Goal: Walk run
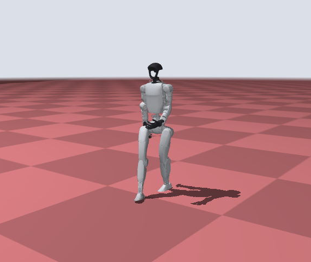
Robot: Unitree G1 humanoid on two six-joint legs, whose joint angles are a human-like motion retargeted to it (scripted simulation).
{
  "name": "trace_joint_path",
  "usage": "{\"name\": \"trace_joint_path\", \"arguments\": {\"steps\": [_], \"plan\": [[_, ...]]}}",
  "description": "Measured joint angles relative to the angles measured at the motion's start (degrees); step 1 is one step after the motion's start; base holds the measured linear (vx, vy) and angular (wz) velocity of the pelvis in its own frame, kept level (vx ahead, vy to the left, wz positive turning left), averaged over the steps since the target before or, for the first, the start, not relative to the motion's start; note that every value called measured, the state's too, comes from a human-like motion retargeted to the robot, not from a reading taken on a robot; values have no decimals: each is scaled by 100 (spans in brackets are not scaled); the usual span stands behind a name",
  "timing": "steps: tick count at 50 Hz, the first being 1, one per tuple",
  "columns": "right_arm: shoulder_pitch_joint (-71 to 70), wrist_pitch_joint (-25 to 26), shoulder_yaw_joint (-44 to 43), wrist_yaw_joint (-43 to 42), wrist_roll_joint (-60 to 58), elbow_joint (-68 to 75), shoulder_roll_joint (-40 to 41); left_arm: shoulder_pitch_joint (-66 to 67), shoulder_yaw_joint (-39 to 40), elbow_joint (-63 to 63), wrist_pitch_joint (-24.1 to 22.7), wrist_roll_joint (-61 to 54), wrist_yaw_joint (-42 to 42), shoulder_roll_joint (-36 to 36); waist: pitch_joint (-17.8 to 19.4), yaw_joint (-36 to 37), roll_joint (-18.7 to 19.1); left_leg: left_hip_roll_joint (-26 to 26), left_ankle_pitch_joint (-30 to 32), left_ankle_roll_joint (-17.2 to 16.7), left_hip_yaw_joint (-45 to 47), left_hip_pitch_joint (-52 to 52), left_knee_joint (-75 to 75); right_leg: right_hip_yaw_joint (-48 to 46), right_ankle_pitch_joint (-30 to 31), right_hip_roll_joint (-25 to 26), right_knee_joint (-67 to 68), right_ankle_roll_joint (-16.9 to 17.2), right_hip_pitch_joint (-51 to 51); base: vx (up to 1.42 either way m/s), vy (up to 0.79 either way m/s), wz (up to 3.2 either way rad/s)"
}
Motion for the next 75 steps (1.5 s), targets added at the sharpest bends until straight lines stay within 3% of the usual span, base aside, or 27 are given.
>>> {"name": "trace_joint_path", "arguments": {"steps": [2, 3, 5, 7, 8, 10, 16, 23, 25, 28, 32, 35, 38, 40, 41, 42, 45, 46, 50, 52, 58, 60, 63, 67, 69, 72, 75], "plan": [[-127, -14, -137, -2, 243, -34, -201, 133, -22, 19, 20, -51, 51, -139, -165, -279, 30, -429, 696, 58, -398, -39, -25, 302, 181, -517, 216, -92, -11, 60, 57, 261], [-177, -29, -227, 31, 410, -49, -259, 205, -5, 32, 18, -41, 28, -146, -243, -458, 92, -433, 972, -109, -649, -79, 200, -434, 44, -688, 349, -258, -31, 61, 10, 287], [-257, -75, -442, 158, 771, -106, -322, 286, 57, 115, 51, 39, -78, -167, -360, -531, 242, -411, 1842, -594, -807, -311, 841, -38, -340, -583, 585, -548, 89, 74, -17, 246], [-318, -159, -553, 371, 1236, -172, -386, 312, -80, 189, 78, 114, -10, -239, -482, -372, 315, -261, 2769, -1525, -335, -859, 1758, -99, -582, -589, 654, -849, 235, 86, -19, 209], [-343, -206, -494, 461, 1463, -213, -407, 348, -173, 162, 46, 123, 61, -246, -577, -336, 271, 31, 3030, -2023, 249, -1165, 2148, -451, -663, -742, 622, -961, 319, 57, -17, 210], [-457, -291, -339, 552, 1753, -300, -432, 364, -259, 65, -48, 149, 57, -197, -726, -246, 116, 666, 3411, -2687, 1553, -1612, 2778, -1506, -746, -1133, 553, -1077, 469, 43, -17, 196], [-1199, -285, 36, 539, 1350, -567, -600, 280, -251, -157, -48, 301, -34, -181, -676, 381, -156, 906, 2393, -1580, 2513, -2798, 3541, -1778, -953, -1028, 466, -1380, 1032, 49, -11, 118], [-1855, -443, 194, 597, 1271, -1104, -753, 316, -398, -391, -254, 409, 177, -281, -598, 1142, -193, 1285, 1606, -542, 3552, -3653, 1269, -2525, -1227, -659, 283, -1417, 1646, 51, -6, 101], [-2017, -471, 138, 551, 1328, -1164, -779, 343, -413, -422, -238, 396, 122, -297, -576, 1237, -139, 1285, 1440, -487, 4078, -3652, 322, -2782, -1289, -472, 191, -1390, 1879, 56, -2, 121], [-2230, -444, 53, 596, 1391, -1190, -790, 363, -372, -427, -221, 378, 44, -270, -576, 1144, -128, 816, 926, -429, 4556, -3547, -837, -3408, -1267, -275, 26, -1351, 2257, 76, 3, 149], [-2265, -425, 105, 681, 1384, -1265, -624, 437, -195, -404, -217, 502, 53, -223, -575, 1347, -407, 458, 829, 23, 4586, -3176, -1340, -3497, -920, -323, 163, -1191, 2672, 77, -2, 47], [-2102, -508, 152, 772, 1110, -1328, -371, 583, 16, -412, -217, 620, -17, -209, -608, 1758, -642, 485, 1160, 313, 4703, -2884, -1291, -3390, -6, -460, 523, -1044, 2938, 93, -10, -57], [-1777, -605, 253, 744, 519, -1320, -18, 703, 251, -360, -141, 500, -98, -151, -817, 1639, -569, 792, 912, 313, 3967, -2766, -923, -3432, 1735, -451, 1352, -1492, 2842, 120, -5, 22], [-1547, -602, 453, 553, 275, -1207, 137, 690, 338, -345, -62, 354, -88, -115, -820, 1242, -278, 1035, 649, 313, 3687, -2603, -577, -3750, 2448, -526, 2547, -2209, 2504, 93, 13, 151], [-1440, -589, 542, 470, 244, -1109, 145, 646, 295, -348, -68, 321, -55, -92, -759, 1071, -240, 997, 558, 313, 3673, -2353, -574, -3557, 2448, -532, 3258, -2271, 2240, 95, 7, 186], [-1335, -574, 609, 415, 210, -1014, 154, 587, 241, -352, -80, 304, -16, -69, -715, 951, -147, 1014, 501, 313, 3592, -2152, -605, -3268, 2412, -376, 3732, -2227, 1973, 88, 9, 165], [-1009, -476, 621, 468, 57, -784, 161, 271, 56, -340, -101, 364, 136, -45, -671, 872, 235, 1145, 472, 313, 3013, -1888, -769, -1901, 1758, 671, 4038, -1518, 1118, 63, 11, 134], [-890, -434, 589, 458, -10, -725, 178, 154, 7, -338, -93, 376, 185, -42, -663, 812, 261, 1107, 455, 313, 2940, -1786, -821, -1696, 1464, 691, 4122, -1407, 870, 69, 4, 153], [-337, -324, 450, 277, -170, -496, 240, -132, -257, -460, -123, 374, 225, -7, -621, 254, 414, 928, 392, 313, 2118, -1386, -1008, -1885, 297, 107, 3592, -1530, 101, 76, -5, 206], [-88, -249, 468, 237, -129, -354, 252, -223, -292, -526, -90, 370, 129, 13, -611, 13, 363, 756, 311, 313, 1747, -1193, -1031, -2052, 218, -316, 2813, -1499, -121, 78, -14, 178], [259, 42, 445, 503, -126, 191, 315, -316, -228, -660, -63, 309, 7, 178, -403, -236, -182, 143, -62, 229, 1190, -260, -1073, -1147, 121, -563, 596, -589, -780, 73, -22, 81], [285, 92, 452, 709, -216, 275, 321, -265, -168, -693, -89, 271, 1, 226, -346, -151, -299, 57, -173, 173, 1196, 48, -1104, -1369, 87, -636, 32, -111, -967, 78, -29, -32], [297, 126, 477, 879, -402, 274, 311, -145, -61, -667, -96, 175, -12, 240, -366, -252, -292, 91, -171, -10, 1144, 358, -1057, -2129, -103, -559, -259, -2, -1036, 91, -28, 9], [239, 248, 359, 705, -440, 204, 266, 18, 51, -548, -19, 122, 7, 150, -537, -825, 0, 343, 532, -724, 727, 459, -695, -2316, -117, -411, 248, -1246, -978, 98, -22, 116], [237, 260, 261, 572, -300, 181, 266, 149, 92, -505, -27, 204, -12, 58, -660, -1046, 166, 564, 1423, -1373, 638, 432, -350, -2006, 231, -303, 414, -1513, -925, 102, -33, 108], [129, 223, 150, 554, 143, 275, 230, 390, -52, -424, -30, 279, -55, -125, -889, -847, 189, 725, 3146, -2510, 1165, 85, 652, -1572, 33, -220, 874, -1887, -830, 116, -33, 25], [-304, 308, 102, 782, 417, 275, 160, 438, -218, -428, -47, 177, -21, -191, -983, -877, -154, 517, 4316, -2687, 1932, -723, 2340, -1666, -319, -838, 1032, -1859, -456, 90, -12, 41]]}}
